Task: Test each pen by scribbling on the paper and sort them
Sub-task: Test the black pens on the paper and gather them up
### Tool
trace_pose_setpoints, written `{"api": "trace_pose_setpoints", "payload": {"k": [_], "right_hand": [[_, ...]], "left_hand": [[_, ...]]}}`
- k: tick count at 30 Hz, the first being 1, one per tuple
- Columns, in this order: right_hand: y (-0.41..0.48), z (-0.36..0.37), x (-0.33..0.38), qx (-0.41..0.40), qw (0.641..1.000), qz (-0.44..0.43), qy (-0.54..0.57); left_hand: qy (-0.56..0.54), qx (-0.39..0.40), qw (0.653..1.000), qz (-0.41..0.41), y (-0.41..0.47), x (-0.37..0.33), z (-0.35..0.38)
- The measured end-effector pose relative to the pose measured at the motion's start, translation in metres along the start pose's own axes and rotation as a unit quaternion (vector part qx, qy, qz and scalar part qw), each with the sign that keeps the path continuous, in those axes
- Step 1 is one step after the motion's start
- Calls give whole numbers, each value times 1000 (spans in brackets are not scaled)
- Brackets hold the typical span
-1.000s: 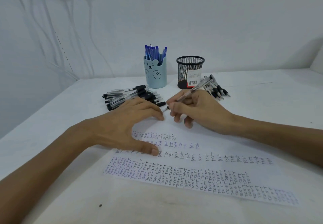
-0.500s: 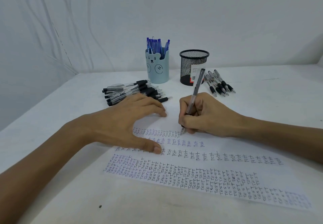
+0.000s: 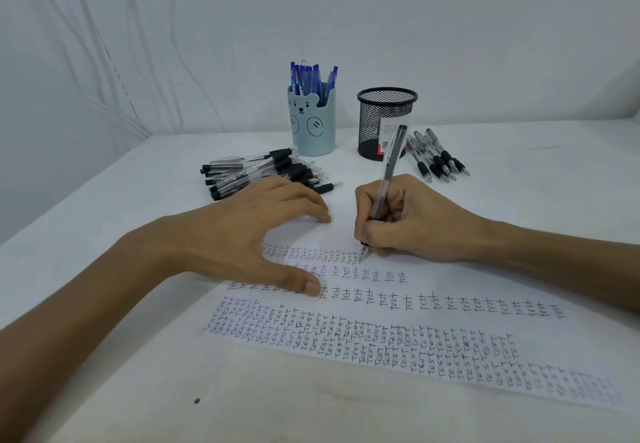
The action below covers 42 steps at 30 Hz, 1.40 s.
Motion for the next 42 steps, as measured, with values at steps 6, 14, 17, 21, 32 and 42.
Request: {"api": "trace_pose_setpoints", "payload": {"k": [6,14,17,21,32,42], "right_hand": [[1,-1,0,-7,1000,3,-13],[2,1,-1,-11,1000,1,-11],[2,0,0,-11,1000,-3,-13],[2,-1,-1,-18,1000,-3,-18],[2,-3,-3,-26,1000,5,-14],[3,-5,-3,-39,999,7,-31]], "left_hand": [[1,-2,1000,-2,0,0,0],[0,2,1000,-2,0,1,0],[2,0,1000,0,0,0,0],[0,2,1000,-2,0,0,1],[-4,4,1000,-5,0,1,0],[-4,-7,1000,3,2,2,1]]}}
Point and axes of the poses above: each hand's wrist, its own y-axis towards the middle knuckle, its own z-axis out of the palm, x = y × z, the point moved 6 cm from there along y, towards the middle knuckle, and after that the axes turned 8 degrees about -x, right-handed, at the moved point
